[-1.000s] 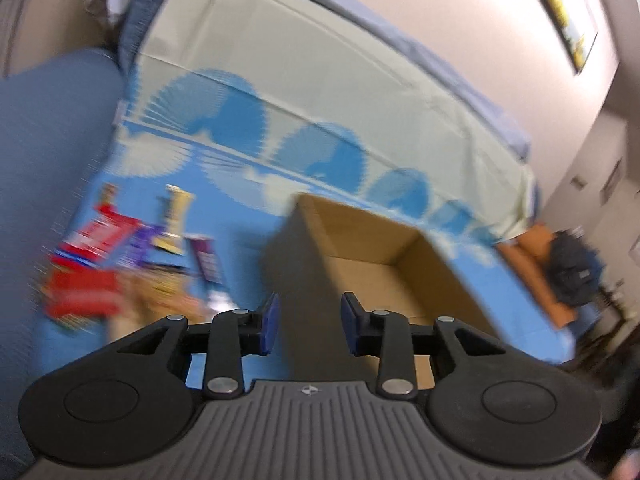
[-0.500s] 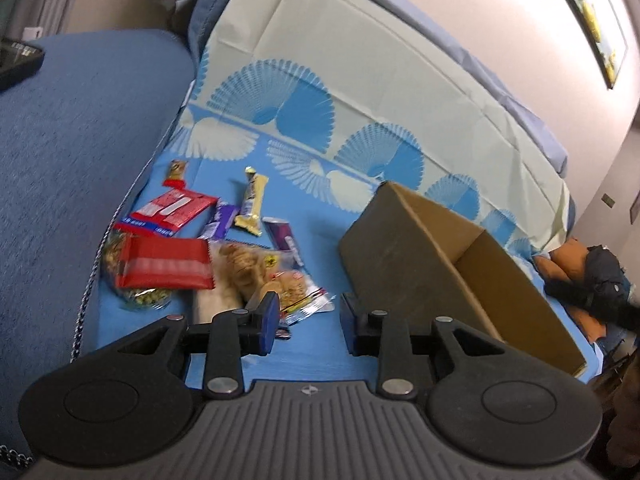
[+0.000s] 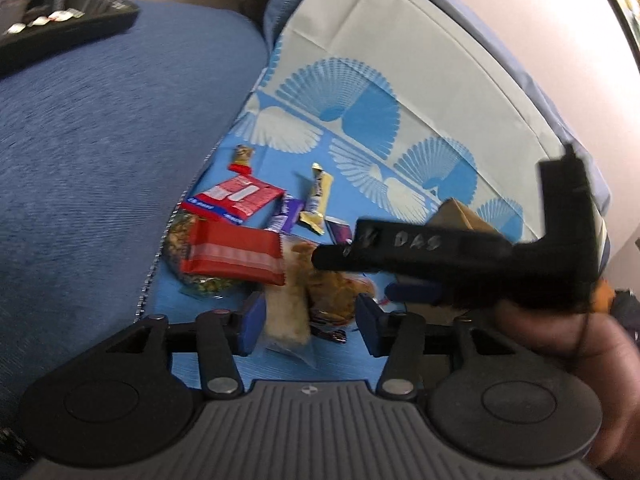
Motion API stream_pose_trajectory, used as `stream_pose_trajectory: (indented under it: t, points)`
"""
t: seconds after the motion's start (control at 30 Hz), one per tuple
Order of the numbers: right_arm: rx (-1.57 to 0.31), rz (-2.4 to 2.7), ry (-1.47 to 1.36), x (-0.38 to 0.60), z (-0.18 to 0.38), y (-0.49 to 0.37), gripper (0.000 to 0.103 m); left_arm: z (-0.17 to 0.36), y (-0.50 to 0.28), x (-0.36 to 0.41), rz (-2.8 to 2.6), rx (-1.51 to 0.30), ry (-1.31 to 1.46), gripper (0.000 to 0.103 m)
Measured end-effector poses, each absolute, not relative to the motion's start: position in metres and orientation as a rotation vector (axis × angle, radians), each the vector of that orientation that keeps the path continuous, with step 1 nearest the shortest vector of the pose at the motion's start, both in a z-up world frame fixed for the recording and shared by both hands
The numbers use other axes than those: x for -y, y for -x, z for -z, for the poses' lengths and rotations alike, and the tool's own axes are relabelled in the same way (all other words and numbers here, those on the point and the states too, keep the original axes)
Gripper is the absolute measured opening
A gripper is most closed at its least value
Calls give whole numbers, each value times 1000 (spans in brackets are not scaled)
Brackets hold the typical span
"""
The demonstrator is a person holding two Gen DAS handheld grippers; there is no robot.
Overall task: Organize snacks
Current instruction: 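Move both grippers over the snack pile beside the box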
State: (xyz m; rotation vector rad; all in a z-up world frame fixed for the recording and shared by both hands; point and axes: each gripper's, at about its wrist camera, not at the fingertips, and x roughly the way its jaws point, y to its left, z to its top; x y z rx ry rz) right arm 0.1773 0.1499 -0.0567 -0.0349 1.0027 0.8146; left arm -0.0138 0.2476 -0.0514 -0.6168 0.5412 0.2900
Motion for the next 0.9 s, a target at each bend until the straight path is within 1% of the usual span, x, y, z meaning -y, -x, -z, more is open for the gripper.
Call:
stream_pose_trajectory:
  t: [0.07,0.13,0.23,0.33,0.5,0.67,0.8,0.9]
  points:
    - [-1035,-805,38,-156,70,-181,94,53,13,-251,-285,-542,625,59]
    - [-1057,-807,39,-157,77,-184,76,52,11,-249,-286,-550,603,60]
    - [-1061,-830,13,-147,76,-183,72,53,9,-250,-290,-557,608,61]
    - [-1031,-834,19,-133,71,-180,72,53,9,-249,-292,-558,609,61]
    - [-950,-808,54,-91,41,-156,71,54,8,-249,-305,-568,609,62]
    - [-841,-813,149,-57,16,-87,72,57,0,-248,-330,-607,595,62]
    - [-827,-859,152,-44,30,-47,72,62,-12,-249,-356,-674,581,62]
    - [-859,-872,160,-43,53,-35,72,66,-21,-250,-368,-705,568,62]
